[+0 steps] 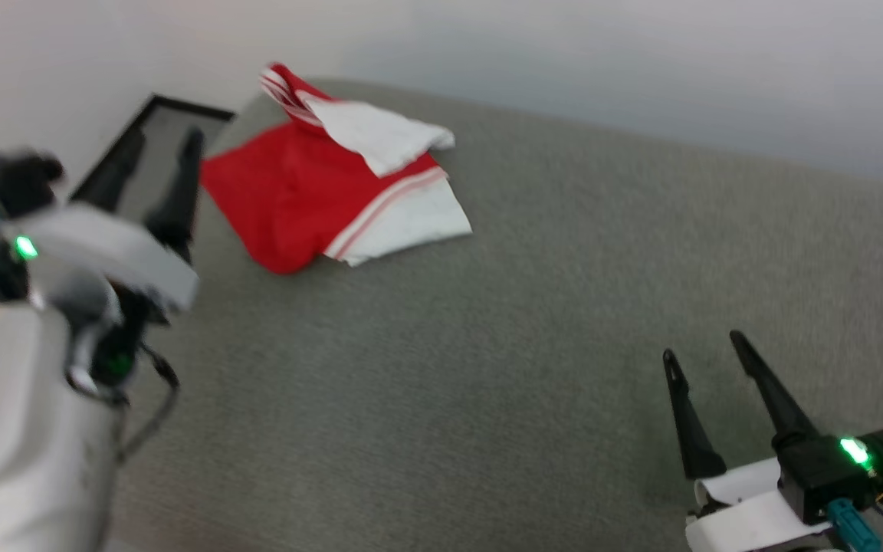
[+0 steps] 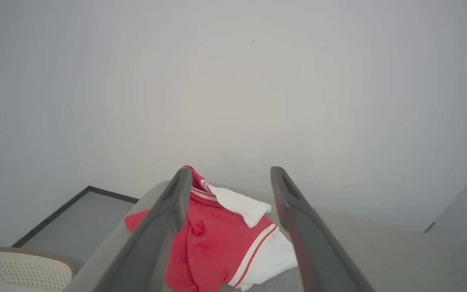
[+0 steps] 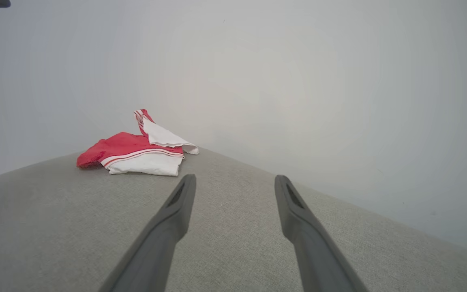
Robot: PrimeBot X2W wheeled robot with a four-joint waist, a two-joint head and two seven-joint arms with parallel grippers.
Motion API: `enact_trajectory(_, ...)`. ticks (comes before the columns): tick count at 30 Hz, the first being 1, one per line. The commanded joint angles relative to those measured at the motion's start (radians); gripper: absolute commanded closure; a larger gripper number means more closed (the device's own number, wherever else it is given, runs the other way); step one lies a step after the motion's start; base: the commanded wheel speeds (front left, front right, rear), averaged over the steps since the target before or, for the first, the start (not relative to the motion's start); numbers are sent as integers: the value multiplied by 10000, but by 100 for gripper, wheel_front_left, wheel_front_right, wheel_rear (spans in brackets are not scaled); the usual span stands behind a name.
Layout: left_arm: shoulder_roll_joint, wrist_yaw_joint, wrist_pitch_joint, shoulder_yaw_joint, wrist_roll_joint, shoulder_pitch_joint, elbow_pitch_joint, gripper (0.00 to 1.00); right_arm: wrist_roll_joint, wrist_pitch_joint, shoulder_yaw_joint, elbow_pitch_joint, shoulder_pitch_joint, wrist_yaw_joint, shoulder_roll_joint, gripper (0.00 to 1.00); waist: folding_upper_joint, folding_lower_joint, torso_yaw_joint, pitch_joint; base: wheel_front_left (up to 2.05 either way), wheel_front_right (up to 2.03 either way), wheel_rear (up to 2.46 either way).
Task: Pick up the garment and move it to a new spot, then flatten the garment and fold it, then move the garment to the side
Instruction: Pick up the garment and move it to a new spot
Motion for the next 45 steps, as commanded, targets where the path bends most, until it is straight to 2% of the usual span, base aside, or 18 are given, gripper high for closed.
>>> enact_trajectory(1, 177, 3, 486, -70, -383, -653, 421, 0, -123, 55, -81, -145, -239, 3, -17, 0, 0, 0, -1047, 1757, 0, 0, 0)
enact_trajectory(4, 752, 3, 1449, -440, -882, -1746, 1142, 0, -268, 145, -26, -391, -397, 4, -16, 0, 0, 0, -1305, 2214, 0, 0, 0)
enact_trajectory(11, 1387, 3, 3330, -1030, -1750, -3718, 2937, 0, -450, 352, 153, -915, -657, 4, -124, 0, 0, 0, -1832, 2931, 0, 0, 0)
enact_trajectory(17, 1794, 10, 4895, -1632, -1548, -4979, 4751, 0, -386, 687, 336, -1456, -873, 4, -245, 0, 0, 0, -2352, 3534, 0, 0, 0)
enact_trajectory(26, 2301, 390, 7373, -2190, -1272, -6583, 6748, 0, -242, 1111, 617, -2205, -863, 3, -355, 0, 0, 0, -3128, 4375, 0, 0, 0)
enact_trajectory(31, 2261, 667, 8195, -2471, -1108, -7015, 7258, 0, -227, 1293, 577, -2561, -791, 4, -374, 0, 0, 0, -3263, 4795, 0, 0, 0)
enact_trajectory(34, 1898, 726, 8641, -2757, -981, -6961, 7700, 0, -293, 1410, 607, -2911, -790, 4, -370, 0, 0, 0, -3283, 5120, 0, 0, 0)
enact_trajectory(42, 1277, 982, 8424, -2745, -1196, -6655, 8496, 0, -373, 1636, 624, -3295, -919, 4, -366, 0, 0, 0, -3222, 5412, 0, 0, 0)
enact_trajectory(43, 1178, 1015, 8378, -2690, -1264, -6581, 8602, 14, -378, 1643, 625, -3312, -948, 4, -367, 0, 0, 0, -3213, 5420, 0, 0, 0)
enact_trajectory(44, 1101, 1019, 8321, -2646, -1320, -6551, 8700, 100, -377, 1651, 620, -3329, -973, 4, -363, 0, 0, 0, -3204, 5423, 0, 0, 0)
enact_trajectory(45, 1059, 1138, 8207, -2573, -1396, -6544, 8803, 100, -381, 1658, 610, -3338, -988, 4, -359, 0, 0, 0, -3187, 5420, 0, 0, 0)
